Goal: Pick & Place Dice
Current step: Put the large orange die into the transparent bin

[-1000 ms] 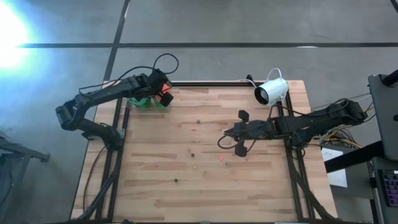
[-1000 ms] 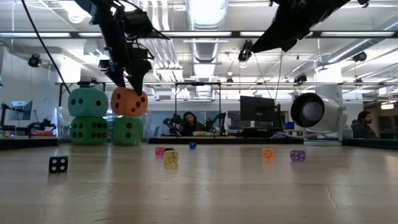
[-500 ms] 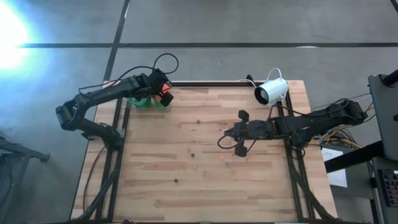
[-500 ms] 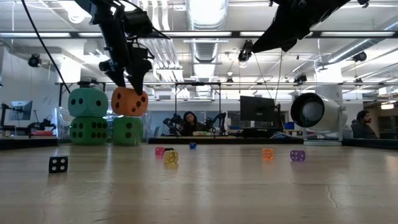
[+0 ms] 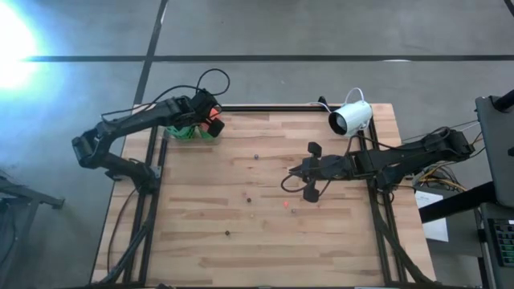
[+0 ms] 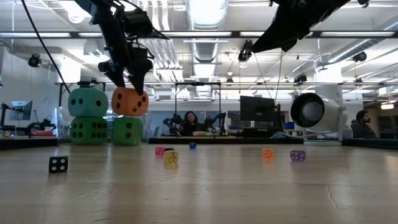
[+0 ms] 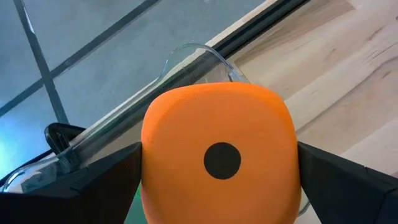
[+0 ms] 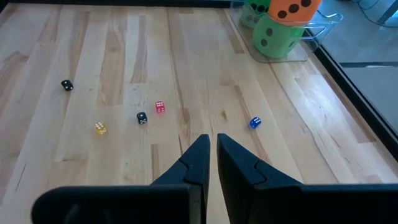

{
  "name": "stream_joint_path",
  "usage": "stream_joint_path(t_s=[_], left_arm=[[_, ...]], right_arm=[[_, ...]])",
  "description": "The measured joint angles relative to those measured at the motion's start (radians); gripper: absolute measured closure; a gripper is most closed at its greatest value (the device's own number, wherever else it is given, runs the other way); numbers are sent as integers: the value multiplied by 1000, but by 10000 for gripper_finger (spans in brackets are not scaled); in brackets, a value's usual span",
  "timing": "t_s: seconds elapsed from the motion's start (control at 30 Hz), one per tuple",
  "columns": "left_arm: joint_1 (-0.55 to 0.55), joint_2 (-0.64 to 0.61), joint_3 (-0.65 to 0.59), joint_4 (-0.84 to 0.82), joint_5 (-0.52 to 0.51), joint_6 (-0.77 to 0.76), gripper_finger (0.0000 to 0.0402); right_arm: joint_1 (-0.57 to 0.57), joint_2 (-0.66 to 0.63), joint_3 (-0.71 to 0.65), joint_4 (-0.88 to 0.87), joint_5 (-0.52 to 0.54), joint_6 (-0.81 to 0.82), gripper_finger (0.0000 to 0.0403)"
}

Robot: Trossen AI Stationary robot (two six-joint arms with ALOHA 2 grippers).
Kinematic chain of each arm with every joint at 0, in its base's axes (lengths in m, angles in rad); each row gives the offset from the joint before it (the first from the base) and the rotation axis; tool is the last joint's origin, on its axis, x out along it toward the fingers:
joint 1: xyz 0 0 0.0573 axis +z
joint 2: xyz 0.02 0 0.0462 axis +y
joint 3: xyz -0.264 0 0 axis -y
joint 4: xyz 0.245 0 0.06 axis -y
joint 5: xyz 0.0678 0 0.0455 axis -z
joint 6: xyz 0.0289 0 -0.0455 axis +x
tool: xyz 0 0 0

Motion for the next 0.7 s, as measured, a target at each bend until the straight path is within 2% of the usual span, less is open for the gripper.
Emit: stream_joint_path(t_s=[0.7], left_arm=[[20, 0, 24, -17, 42, -4, 2]], right_arm=[[0, 0, 0, 0, 0, 0, 376]])
